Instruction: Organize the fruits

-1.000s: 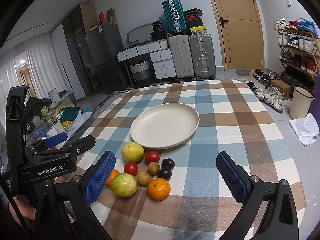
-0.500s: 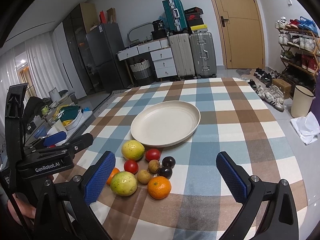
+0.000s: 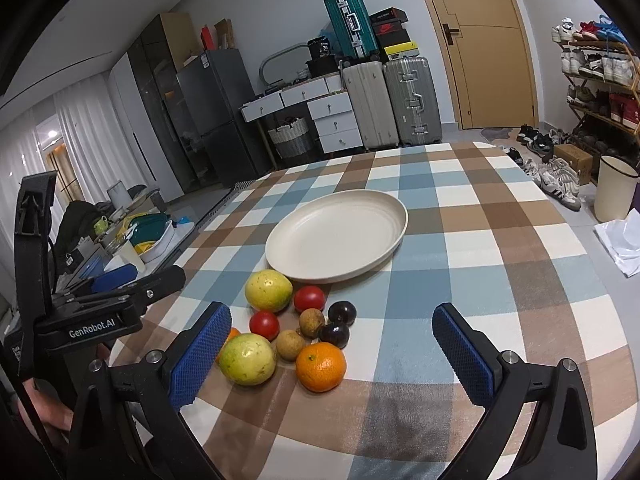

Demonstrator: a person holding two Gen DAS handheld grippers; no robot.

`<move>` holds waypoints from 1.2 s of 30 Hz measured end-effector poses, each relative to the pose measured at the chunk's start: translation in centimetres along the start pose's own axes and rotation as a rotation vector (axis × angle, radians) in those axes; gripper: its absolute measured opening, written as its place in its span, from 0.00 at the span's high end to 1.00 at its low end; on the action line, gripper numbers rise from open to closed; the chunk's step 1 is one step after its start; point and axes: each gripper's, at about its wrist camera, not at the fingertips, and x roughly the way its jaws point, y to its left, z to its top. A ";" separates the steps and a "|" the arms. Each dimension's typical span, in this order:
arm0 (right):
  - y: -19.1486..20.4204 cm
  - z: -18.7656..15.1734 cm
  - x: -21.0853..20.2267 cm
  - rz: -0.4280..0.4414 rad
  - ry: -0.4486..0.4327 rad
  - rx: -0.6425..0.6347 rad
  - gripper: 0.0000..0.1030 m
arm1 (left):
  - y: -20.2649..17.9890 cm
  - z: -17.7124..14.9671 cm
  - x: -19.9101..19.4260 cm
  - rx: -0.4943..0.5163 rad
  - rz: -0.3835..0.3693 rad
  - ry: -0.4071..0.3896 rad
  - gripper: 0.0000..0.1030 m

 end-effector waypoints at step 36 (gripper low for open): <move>-0.6 -4.0 6.4 0.073 0.222 0.009 0.55 | 1.0 -0.6 1.6 -0.031 -0.012 0.053 0.01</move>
